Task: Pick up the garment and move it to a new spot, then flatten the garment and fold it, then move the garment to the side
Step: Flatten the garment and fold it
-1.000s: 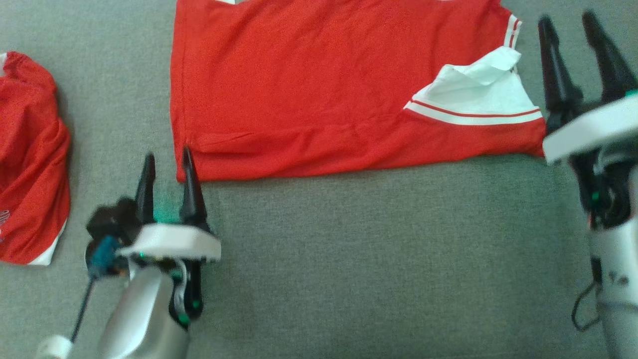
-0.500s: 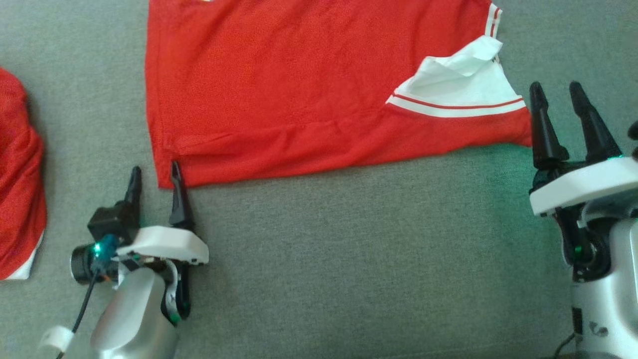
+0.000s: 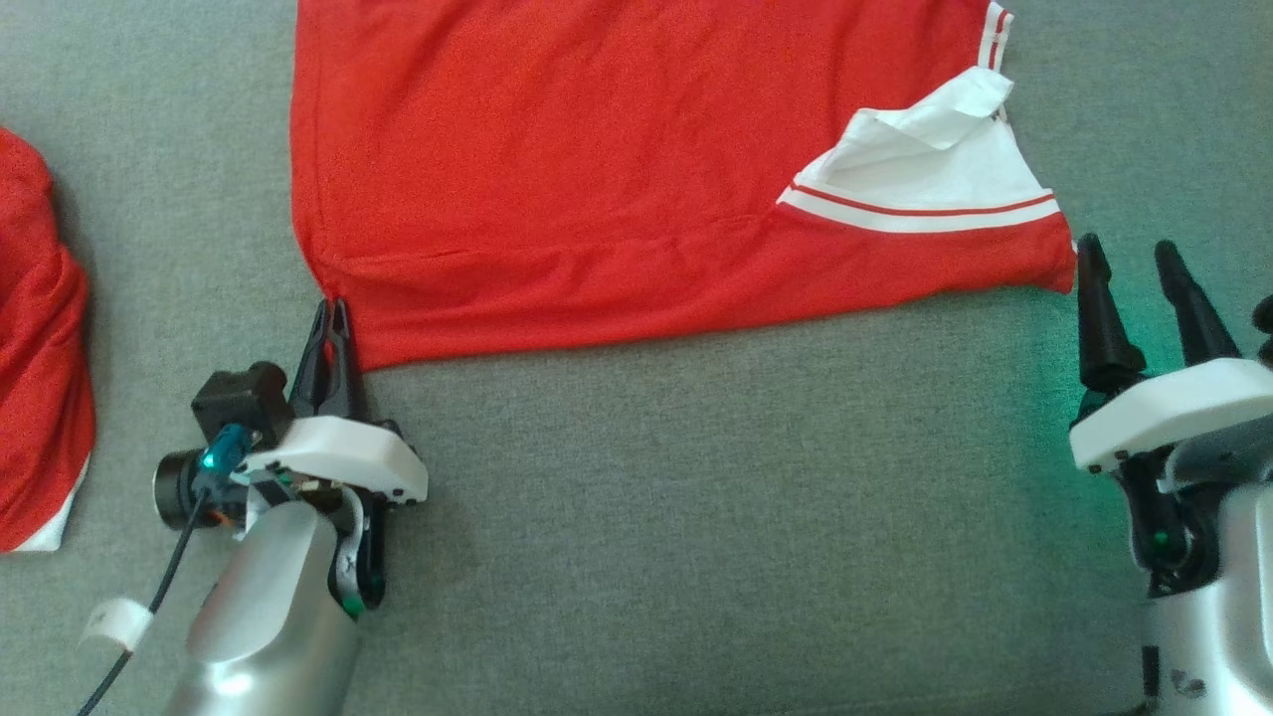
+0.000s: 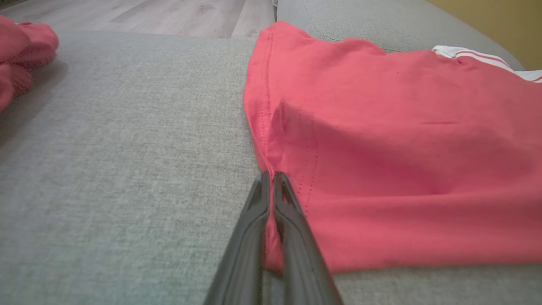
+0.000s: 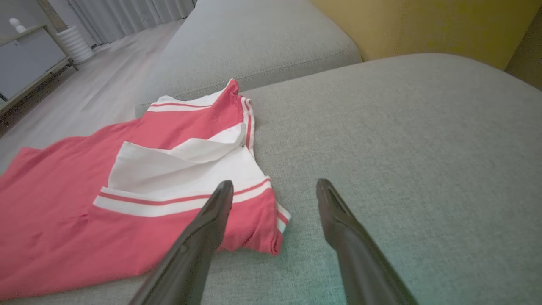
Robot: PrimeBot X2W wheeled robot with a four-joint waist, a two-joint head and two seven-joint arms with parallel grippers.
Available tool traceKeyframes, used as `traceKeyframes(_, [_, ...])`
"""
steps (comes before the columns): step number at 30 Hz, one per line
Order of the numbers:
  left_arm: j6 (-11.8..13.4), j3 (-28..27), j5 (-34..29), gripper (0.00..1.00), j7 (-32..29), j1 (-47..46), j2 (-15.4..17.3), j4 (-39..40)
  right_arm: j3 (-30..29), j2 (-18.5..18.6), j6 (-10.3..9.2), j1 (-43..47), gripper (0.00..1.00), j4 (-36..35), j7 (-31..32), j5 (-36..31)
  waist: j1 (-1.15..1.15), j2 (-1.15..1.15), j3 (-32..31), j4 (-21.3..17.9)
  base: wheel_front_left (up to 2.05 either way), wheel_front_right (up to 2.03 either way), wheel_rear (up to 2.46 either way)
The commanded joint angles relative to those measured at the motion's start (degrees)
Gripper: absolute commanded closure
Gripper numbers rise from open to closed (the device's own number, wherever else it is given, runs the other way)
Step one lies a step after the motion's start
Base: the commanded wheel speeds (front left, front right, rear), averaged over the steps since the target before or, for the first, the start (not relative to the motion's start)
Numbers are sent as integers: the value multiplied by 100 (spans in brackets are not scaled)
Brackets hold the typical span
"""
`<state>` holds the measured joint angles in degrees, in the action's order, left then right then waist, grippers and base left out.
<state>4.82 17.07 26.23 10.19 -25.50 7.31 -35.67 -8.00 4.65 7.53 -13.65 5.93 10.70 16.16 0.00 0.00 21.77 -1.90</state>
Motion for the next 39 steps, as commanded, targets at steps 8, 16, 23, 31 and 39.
traceKeyframes(8, [53,32,5,100,32,121,-33,-262,35,-129,-4,-733,0,549,442,-414,0,0,25,67,0,0,0])
traceKeyframes(16, [-16,133,60,100,60,140,-109,-383,12,-163,-4,-961,54,1545,1080,-1021,0,0,-13,187,0,0,0])
traceKeyframes(23, [-82,74,219,100,102,251,-104,-428,-125,-172,-4,-765,100,1417,966,-952,0,0,-310,182,0,0,0])
traceKeyframes(31, [67,-17,401,100,-237,971,128,369,-206,-176,-4,185,100,238,1309,-662,0,0,-792,83,0,0,0])
traceKeyframes(39, [595,-80,506,100,-913,2082,373,1803,-320,-177,-4,1108,100,-652,1774,-292,0,0,-924,28,0,0,0])
